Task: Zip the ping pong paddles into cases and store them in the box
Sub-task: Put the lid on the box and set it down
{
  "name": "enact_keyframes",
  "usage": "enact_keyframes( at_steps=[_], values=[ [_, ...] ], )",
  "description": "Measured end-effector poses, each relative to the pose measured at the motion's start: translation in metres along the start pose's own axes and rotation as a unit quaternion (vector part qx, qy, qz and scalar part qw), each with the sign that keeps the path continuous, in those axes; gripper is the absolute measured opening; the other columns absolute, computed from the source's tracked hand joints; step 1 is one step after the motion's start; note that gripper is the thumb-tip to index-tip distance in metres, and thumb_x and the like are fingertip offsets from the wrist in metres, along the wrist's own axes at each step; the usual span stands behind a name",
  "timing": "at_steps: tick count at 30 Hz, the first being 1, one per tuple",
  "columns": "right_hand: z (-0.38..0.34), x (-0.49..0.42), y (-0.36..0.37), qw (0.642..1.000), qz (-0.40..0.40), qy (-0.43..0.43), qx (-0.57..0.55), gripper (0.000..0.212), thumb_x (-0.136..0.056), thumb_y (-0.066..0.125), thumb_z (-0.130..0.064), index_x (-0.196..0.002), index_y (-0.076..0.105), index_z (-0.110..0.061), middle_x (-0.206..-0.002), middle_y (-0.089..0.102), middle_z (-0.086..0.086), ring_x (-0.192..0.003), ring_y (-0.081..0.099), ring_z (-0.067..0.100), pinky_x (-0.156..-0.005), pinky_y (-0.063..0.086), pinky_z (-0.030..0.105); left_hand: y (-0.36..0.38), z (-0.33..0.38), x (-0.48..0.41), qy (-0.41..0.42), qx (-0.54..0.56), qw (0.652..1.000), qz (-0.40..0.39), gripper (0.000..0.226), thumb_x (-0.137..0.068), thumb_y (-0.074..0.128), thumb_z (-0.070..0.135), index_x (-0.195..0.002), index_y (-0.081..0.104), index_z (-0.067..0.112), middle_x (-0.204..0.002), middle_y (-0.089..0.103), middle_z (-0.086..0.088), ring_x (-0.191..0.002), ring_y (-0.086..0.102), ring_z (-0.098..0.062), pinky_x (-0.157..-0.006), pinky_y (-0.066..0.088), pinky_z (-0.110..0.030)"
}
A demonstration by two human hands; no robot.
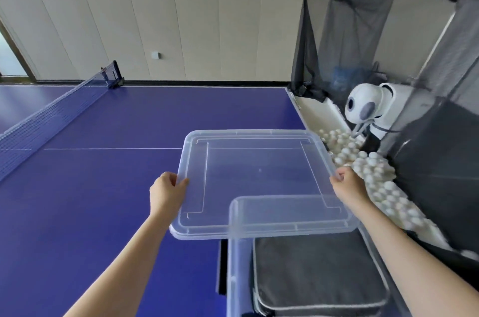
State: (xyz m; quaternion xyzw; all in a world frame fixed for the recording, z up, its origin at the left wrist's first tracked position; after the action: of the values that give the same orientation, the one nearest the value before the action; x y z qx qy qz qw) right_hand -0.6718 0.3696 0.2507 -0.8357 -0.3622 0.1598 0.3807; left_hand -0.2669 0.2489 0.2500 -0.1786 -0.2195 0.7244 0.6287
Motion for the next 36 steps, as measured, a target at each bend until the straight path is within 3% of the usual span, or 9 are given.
enact_keyframes(
  at_steps=[7,13,16,19,29,36],
  values=[
    [0.099,0.037,-0.07,0.999,-0.017,-0.006,-0.044,0.025,-0.089,0.062,-0.017,-0.109,0.054,-0.004,-0.097,0.057,0.007,-0.091,0.055,0.027,-0.07,0.035,0.029,0.051,-0.003,0.122,-0.024,0.006,1.0,-0.001,0.016,-0.088,0.065,0.022,-0.093,0.06,0.008,-0.077,0.058,-0.001,-0.066,0.05,-0.013,-0.053,0.037,-0.024],
    [0.155,0.061,-0.078,0.998,-0.029,0.0,-0.056,0.026,-0.088,0.065,-0.017,-0.107,0.056,-0.003,-0.098,0.06,0.007,-0.088,0.054,0.023,-0.073,0.037,0.028,0.069,-0.015,0.178,-0.036,0.001,0.999,-0.003,0.016,-0.088,0.067,0.023,-0.093,0.059,0.01,-0.088,0.06,-0.004,-0.075,0.053,-0.019,-0.062,0.037,-0.029],
    [0.171,0.068,-0.068,0.998,-0.026,0.001,-0.062,0.029,-0.086,0.067,-0.016,-0.108,0.056,-0.001,-0.097,0.06,0.01,-0.091,0.057,0.028,-0.075,0.041,0.031,0.071,-0.025,0.19,-0.039,-0.017,0.999,0.006,0.018,-0.088,0.066,0.022,-0.098,0.06,0.008,-0.102,0.053,-0.007,-0.082,0.05,-0.02,-0.073,0.036,-0.031],
    [0.178,0.074,-0.057,0.998,-0.023,-0.008,-0.054,0.03,-0.087,0.067,-0.016,-0.11,0.056,-0.001,-0.098,0.059,0.01,-0.089,0.054,0.026,-0.073,0.034,0.028,0.074,-0.035,0.194,-0.041,-0.026,0.999,0.0,0.021,-0.089,0.065,0.02,-0.104,0.061,0.006,-0.107,0.047,-0.007,-0.086,0.05,-0.021,-0.078,0.036,-0.031],
    [0.198,0.072,-0.046,0.999,-0.005,-0.019,-0.027,0.024,-0.083,0.07,-0.011,-0.099,0.059,0.002,-0.096,0.056,0.017,-0.09,0.052,0.03,-0.073,0.026,0.022,0.095,-0.048,0.179,-0.057,-0.039,0.997,-0.022,0.023,-0.091,0.063,0.019,-0.107,0.062,0.002,-0.114,0.047,-0.011,-0.088,0.05,-0.024,-0.079,0.04,-0.035],
    [0.208,0.075,-0.036,0.998,-0.023,-0.009,-0.052,0.023,-0.085,0.067,-0.012,-0.103,0.059,-0.001,-0.1,0.059,0.016,-0.091,0.057,0.029,-0.078,0.041,0.031,0.099,-0.061,0.178,-0.08,-0.042,0.996,-0.019,0.022,-0.09,0.062,0.023,-0.106,0.062,0.009,-0.111,0.052,-0.009,-0.094,0.054,-0.027,-0.087,0.046,-0.044]
  ],
)
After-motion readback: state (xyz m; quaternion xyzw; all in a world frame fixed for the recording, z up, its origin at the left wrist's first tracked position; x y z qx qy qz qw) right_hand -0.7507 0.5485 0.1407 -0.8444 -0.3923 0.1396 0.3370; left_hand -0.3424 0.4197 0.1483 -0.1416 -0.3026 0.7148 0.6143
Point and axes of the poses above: each hand's wrist, its own x-axis away from the middle knuckle, its own y-axis out of the palm, z = x × y, the point moved 5 cm from there along -x, towards the middle knuckle
